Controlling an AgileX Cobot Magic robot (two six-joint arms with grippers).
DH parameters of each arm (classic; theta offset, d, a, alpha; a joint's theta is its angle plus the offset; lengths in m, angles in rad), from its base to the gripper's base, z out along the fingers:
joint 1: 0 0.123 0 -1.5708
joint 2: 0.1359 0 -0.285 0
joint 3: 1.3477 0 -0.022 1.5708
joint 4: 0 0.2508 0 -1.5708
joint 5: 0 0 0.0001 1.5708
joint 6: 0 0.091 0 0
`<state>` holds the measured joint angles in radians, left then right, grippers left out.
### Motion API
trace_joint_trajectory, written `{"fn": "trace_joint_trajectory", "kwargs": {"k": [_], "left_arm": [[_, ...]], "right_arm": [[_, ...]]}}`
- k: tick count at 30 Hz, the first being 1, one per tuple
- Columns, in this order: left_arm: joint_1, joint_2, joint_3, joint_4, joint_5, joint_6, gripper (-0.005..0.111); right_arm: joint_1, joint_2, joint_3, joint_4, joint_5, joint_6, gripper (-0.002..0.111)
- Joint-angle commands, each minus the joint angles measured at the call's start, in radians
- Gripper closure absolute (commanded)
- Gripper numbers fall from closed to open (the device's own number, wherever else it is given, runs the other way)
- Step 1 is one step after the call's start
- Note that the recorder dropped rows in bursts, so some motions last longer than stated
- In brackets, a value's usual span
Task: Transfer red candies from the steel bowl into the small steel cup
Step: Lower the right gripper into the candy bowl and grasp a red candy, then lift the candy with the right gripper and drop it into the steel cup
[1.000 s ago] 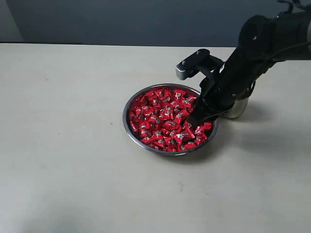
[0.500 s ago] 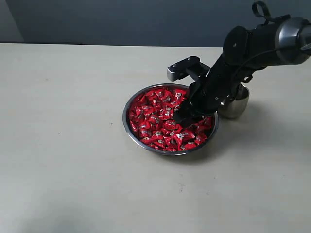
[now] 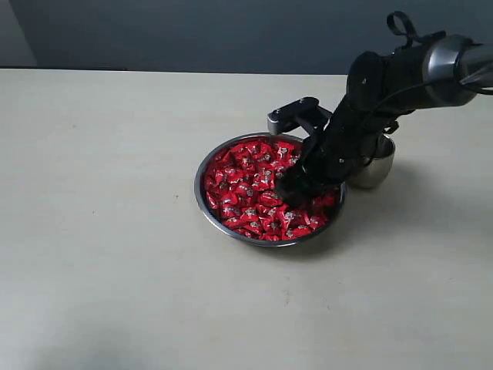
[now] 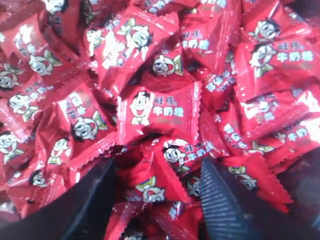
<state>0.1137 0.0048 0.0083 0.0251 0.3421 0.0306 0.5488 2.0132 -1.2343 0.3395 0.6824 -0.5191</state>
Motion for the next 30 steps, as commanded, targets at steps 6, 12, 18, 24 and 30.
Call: {"fn": "trace_joint_trajectory", "kwargs": {"k": [6, 12, 18, 24, 30], "left_arm": [[-0.005, -0.005, -0.008, 0.002, -0.005, -0.001, 0.106], [-0.005, -0.005, -0.008, 0.002, -0.005, -0.001, 0.106], [-0.005, -0.005, -0.008, 0.002, -0.005, -0.001, 0.106], [-0.005, -0.005, -0.008, 0.002, -0.005, -0.001, 0.106], [-0.005, -0.005, -0.008, 0.002, -0.005, -0.001, 0.106]], "right_arm": [[-0.001, -0.055, -0.006, -0.011, 0.002, -0.005, 0.098], [-0.001, -0.174, -0.006, -0.038, 0.028, -0.005, 0.088], [-0.002, -0.250, -0.006, -0.081, 0.025, -0.003, 0.088], [-0.013, -0.268, -0.006, -0.299, -0.033, 0.139, 0.088], [-0.126, -0.241, -0.006, -0.306, -0.107, 0.163, 0.088]]}}
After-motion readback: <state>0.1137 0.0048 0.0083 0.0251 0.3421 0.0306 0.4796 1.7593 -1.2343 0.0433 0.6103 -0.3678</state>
